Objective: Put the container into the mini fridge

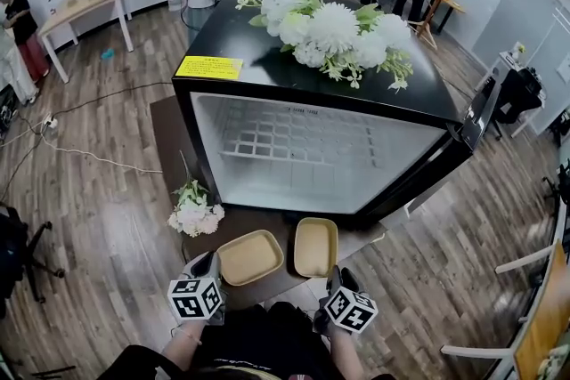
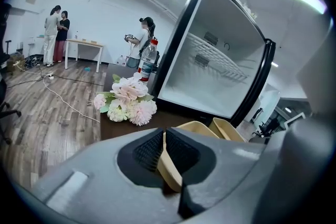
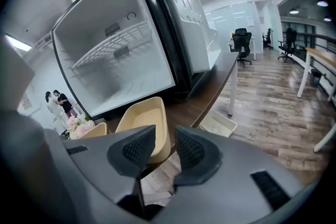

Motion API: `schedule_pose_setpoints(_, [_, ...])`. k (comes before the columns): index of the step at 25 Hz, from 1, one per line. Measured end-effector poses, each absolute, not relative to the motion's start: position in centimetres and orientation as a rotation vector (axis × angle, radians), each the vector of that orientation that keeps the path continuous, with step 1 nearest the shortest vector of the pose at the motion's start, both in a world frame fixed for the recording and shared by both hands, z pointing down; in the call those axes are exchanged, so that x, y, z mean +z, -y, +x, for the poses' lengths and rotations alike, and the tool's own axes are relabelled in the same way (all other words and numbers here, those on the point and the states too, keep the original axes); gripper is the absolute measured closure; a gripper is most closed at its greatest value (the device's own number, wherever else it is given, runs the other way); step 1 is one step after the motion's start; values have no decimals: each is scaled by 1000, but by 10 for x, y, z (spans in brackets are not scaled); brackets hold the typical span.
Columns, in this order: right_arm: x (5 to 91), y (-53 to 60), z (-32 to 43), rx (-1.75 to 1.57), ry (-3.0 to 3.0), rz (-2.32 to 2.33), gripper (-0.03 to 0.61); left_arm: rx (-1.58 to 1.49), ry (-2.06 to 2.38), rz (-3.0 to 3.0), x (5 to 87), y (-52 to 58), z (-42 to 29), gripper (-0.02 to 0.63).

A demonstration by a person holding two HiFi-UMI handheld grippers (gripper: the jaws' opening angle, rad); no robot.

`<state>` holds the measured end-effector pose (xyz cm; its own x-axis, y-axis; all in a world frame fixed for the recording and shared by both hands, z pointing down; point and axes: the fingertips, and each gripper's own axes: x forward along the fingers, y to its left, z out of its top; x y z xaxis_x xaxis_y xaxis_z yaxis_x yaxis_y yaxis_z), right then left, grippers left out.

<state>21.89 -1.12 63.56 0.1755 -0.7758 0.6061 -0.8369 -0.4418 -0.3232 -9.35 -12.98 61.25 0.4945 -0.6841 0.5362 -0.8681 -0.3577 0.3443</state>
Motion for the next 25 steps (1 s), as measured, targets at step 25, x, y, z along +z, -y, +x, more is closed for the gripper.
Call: schedule_pose_setpoints(25, [680, 40, 219, 1334, 1410, 2098, 538, 462, 1264, 2013, 626, 129, -93, 603])
